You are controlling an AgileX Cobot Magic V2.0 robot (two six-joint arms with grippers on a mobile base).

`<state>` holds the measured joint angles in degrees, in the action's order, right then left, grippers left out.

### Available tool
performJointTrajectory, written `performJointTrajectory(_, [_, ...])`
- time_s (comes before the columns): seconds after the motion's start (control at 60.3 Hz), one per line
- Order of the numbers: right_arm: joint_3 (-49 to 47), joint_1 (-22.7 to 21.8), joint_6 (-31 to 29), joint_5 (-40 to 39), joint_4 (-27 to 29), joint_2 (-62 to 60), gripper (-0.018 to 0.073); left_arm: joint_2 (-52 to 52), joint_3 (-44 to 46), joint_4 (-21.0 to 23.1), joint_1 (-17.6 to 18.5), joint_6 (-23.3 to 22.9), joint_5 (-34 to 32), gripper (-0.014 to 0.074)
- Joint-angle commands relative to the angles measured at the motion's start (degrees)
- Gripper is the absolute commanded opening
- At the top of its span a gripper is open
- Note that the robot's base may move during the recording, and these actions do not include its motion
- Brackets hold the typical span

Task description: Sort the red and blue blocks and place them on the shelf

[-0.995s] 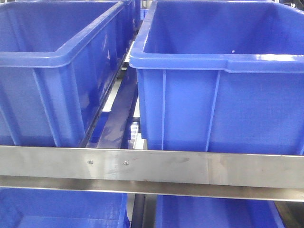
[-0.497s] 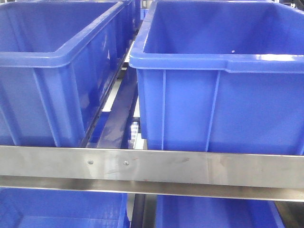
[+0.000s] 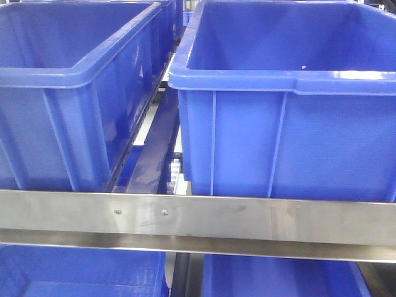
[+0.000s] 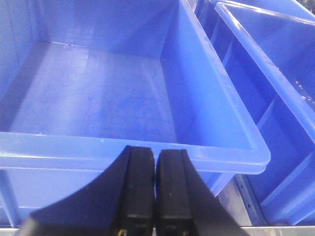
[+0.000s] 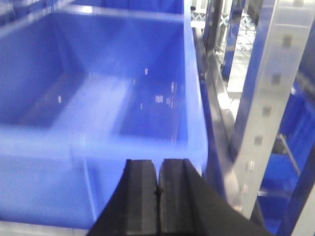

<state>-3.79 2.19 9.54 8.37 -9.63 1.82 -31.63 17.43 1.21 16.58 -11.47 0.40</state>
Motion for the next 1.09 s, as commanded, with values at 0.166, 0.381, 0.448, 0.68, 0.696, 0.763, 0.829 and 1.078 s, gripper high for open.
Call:
performJointTrajectory(0.166, [3.1, -0.3, 0.0, -6.1, 0.3, -3.3, 0.0050, 0.0, 1.8, 0.0, 0.0, 0.1, -4.7, 0.0132])
performJointTrajectory(0.381, [4.2, -0.3, 0.0, -7.3, 0.3, -3.6, 0.0050, 0.0, 1.8, 0.0, 0.0, 0.1, -4.7, 0.0132])
performJointTrajectory(0.448, [4.2, -0.3, 0.0, -7.2, 0.3, -3.6, 0.0050, -0.1, 1.8, 0.0, 0.0, 0.1, -4.7, 0.0132])
performJointTrajectory(0.68, [4.2, -0.3, 0.0, -6.4, 0.3, -3.6, 0.0050, -0.1, 1.8, 0.0, 0.0, 0.1, -4.7, 0.0132])
performJointTrajectory(0.696, [4.2, -0.3, 0.0, -6.4, 0.3, -3.6, 0.0050, -0.1, 1.8, 0.0, 0.0, 0.1, -4.7, 0.0132])
performJointTrajectory(0.763, [4.2, -0.3, 0.0, -6.4, 0.3, -3.6, 0.0050, -0.1, 1.8, 0.0, 0.0, 0.1, -4.7, 0.0132])
performJointTrajectory(0.829, [4.2, -0.3, 0.0, -6.4, 0.3, -3.6, 0.0050, -0.1, 1.8, 0.0, 0.0, 0.1, -4.7, 0.0132])
performJointTrajectory(1.078, [4.2, -0.3, 0.0, -6.4, 0.3, -3.6, 0.0050, -0.1, 1.8, 0.0, 0.0, 0.1, -4.7, 0.0132])
